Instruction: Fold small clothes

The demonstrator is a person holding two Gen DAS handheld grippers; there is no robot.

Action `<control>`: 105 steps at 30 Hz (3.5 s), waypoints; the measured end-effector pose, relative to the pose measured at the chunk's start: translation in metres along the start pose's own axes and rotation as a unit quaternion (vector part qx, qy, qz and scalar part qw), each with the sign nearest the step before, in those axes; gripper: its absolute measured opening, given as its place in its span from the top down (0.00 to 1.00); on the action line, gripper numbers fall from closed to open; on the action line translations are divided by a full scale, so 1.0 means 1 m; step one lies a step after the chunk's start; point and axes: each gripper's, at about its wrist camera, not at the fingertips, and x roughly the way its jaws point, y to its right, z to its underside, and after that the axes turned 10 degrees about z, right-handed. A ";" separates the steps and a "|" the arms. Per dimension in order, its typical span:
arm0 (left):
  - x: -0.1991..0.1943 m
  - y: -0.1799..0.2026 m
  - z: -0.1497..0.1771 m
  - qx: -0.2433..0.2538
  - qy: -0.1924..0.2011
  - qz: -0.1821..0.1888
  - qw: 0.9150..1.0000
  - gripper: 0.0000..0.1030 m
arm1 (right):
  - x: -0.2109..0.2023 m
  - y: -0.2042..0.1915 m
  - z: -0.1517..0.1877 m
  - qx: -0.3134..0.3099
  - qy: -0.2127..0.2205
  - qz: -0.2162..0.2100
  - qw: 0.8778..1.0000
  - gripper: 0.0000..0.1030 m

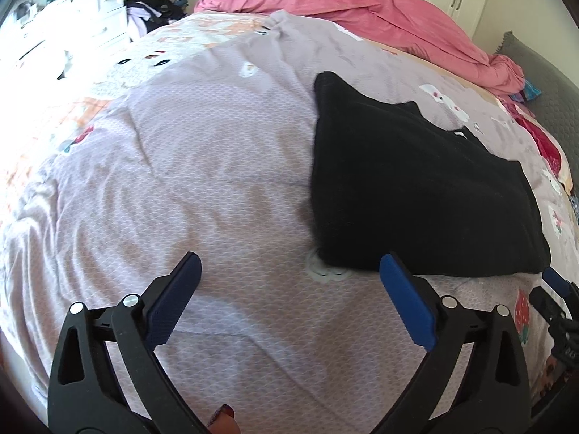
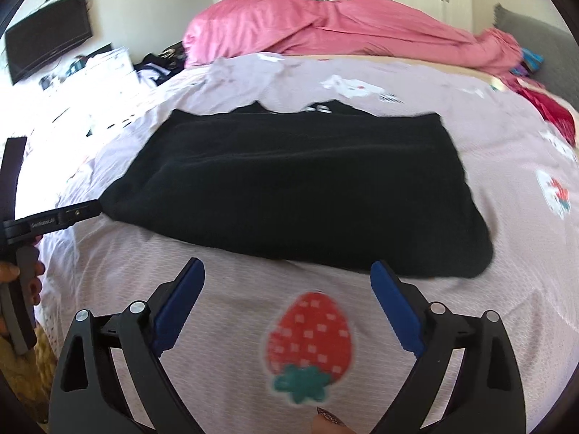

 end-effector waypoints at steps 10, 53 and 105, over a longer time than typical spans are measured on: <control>-0.013 -0.038 -0.004 -0.035 0.013 -0.012 0.999 0.09 | 0.010 -0.063 -0.018 -0.070 0.011 -0.015 0.997 0.10; 0.030 -0.032 -0.110 -0.092 0.026 0.109 0.989 0.09 | 0.053 -0.144 -0.059 -0.178 0.130 -0.005 0.975 0.90; 0.067 0.229 -0.129 0.060 -0.033 0.207 0.976 0.80 | -0.015 0.035 -0.037 0.069 0.173 -0.030 0.982 0.93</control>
